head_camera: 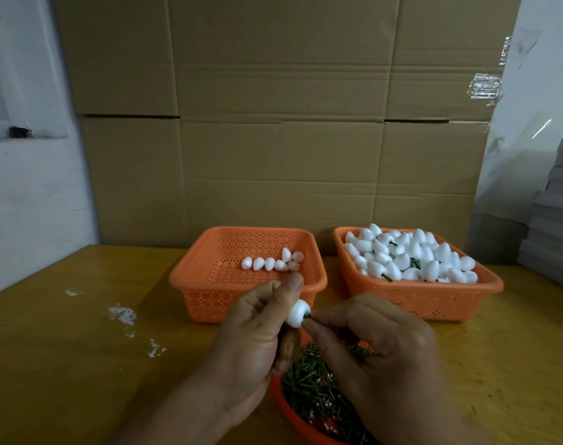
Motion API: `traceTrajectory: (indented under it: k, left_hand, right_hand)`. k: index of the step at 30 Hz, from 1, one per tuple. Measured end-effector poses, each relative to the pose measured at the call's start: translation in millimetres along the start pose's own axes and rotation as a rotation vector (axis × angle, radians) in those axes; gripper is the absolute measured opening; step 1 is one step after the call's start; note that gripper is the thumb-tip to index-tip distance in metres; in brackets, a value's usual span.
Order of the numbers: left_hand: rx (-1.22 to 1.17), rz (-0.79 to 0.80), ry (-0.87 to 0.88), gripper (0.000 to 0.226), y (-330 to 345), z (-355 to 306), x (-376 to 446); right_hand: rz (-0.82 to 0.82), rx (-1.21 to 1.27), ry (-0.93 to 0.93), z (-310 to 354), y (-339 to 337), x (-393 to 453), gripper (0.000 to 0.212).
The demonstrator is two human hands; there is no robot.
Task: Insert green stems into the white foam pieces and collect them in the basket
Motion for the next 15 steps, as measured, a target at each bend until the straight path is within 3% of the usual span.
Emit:
traceTrajectory:
  k: [6, 10, 15]
  left_hand:
    - [0.051, -0.009, 0.110, 0.035, -1.8, -5.2, 1.9]
    - [0.051, 0.070, 0.156, 0.029, 3.4, -8.4, 1.2]
    - [0.172, 0.047, 0.308, 0.029, 2.7, -18.5, -1.7]
  right_hand:
    - [0.047, 0.009, 0.190, -23.4, 7.0, -6.2, 0.020]
    - [0.051, 0.073, 0.267, -32.1, 6.7, -7.0, 0.020]
    - [0.049, 0.165, 0.298, -28.6, 10.0, -8.4, 0.019]
Point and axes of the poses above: each hand's wrist, its own x-axis towards the middle knuckle, its own y-axis out of the palm, z = x × y, the point moved 9 cm from there along x, towards the middle knuckle, and after that the axes turned 9 degrees about -z, right-handed, at the moved point
